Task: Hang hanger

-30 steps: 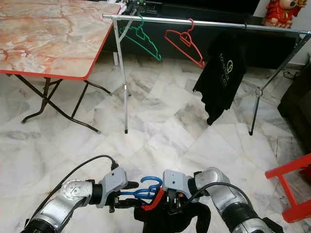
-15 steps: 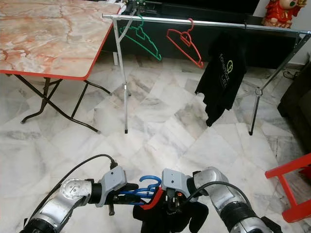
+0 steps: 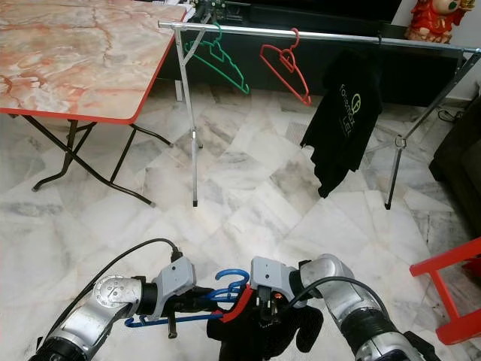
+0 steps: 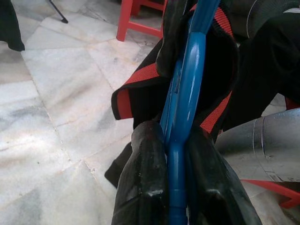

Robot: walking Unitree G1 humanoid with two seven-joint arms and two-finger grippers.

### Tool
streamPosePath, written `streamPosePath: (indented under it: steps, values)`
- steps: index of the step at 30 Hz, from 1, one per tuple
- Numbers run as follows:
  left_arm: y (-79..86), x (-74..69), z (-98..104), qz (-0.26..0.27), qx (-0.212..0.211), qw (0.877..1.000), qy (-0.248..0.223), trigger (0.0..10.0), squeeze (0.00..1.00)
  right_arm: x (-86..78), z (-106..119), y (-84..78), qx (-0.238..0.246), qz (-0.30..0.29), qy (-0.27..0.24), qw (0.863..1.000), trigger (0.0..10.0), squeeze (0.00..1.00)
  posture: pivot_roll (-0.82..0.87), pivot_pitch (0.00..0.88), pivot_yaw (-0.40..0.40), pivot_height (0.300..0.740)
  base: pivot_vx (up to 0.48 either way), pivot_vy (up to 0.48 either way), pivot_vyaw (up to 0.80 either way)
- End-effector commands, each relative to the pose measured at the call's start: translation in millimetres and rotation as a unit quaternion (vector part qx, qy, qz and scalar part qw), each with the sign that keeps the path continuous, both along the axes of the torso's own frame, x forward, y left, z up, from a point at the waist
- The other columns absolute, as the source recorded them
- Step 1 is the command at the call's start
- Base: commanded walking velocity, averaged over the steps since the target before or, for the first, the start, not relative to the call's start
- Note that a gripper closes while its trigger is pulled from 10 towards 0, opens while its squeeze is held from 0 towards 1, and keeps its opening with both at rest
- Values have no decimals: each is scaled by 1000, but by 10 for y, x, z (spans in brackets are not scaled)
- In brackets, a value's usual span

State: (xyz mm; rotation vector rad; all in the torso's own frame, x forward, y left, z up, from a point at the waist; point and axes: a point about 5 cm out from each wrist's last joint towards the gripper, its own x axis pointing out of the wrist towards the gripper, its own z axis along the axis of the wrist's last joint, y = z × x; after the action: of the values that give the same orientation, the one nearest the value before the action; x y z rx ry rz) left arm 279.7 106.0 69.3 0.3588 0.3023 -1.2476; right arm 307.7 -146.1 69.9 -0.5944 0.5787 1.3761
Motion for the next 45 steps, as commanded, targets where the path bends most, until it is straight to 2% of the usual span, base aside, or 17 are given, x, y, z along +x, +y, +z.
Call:
streamPosePath:
  steps: [1, 2, 3, 7, 8, 9, 19, 20, 21, 34, 41, 45]
  values:
    - [-52, -13, -29, 5, -5, 1000, 8, 0, 0, 59, 169, 94, 75, -1, -14, 997, 10000, 686, 7, 197, -128, 740, 0, 0, 0]
    - [-51, -11, -28, 5, -4, 1000, 7, 0, 0, 57, 199, 101, 92, 1, -10, 996, 10000, 945, 7, 197, -128, 740, 0, 0, 0]
    - [-50, -11, -27, 5, -4, 1000, 7, 0, 0, 57, 207, 103, 97, 0, -8, 995, 10000, 1000, 7, 199, -125, 740, 0, 0, 0]
    - [-44, -13, -26, 3, -5, 1000, 8, 0, 0, 39, 235, 104, 116, 8, -4, 993, 10000, 1000, 7, 201, -122, 740, 0, 0, 0]
    - [-43, -13, -26, 3, -4, 1000, 9, 0, 0, 31, 241, 104, 121, 12, -5, 993, 10000, 302, 7, 201, -122, 740, 0, 0, 0]
    - [-42, -13, -26, 3, -4, 1000, 9, 0, 0, 18, 246, 105, 127, 18, -4, 992, 10000, 0, 7, 202, -121, 740, 0, 0, 0]
    - [-26, -14, -27, 1, -2, 1000, 10, 0, 0, 21, 303, 86, 178, 0, 8, 984, 10000, 0, 10, 205, -116, 740, 0, 0, 0]
    - [-27, -13, -25, 1, -2, 1000, 10, 0, 0, 21, 300, 82, 185, -6, 10, 983, 3686, 0, 11, 206, -116, 740, 0, 0, 0]
    - [-26, -13, -25, 1, -1, 1000, 10, 0, 0, 19, 293, 78, 186, -10, 12, 982, 0, 0, 13, 207, -116, 740, 0, 0, 0]
    - [16, -38, -54, -1, 7, 1000, 16, 0, 0, -8, 239, -17, 169, -24, 14, 985, 0, 0, 14, 207, -114, 740, 0, 0, 0]
    - [125, -60, -71, -7, 29, 999, 20, 0, 0, -62, 165, -158, 125, -21, 18, 992, 0, 0, 15, 206, -115, 740, 0, 0, 0]
    - [223, -65, -79, -5, 46, 999, 21, 0, 0, -117, 77, -295, 77, -20, 19, 997, 0, 0, 15, 206, -115, 740, 0, 0, 0]
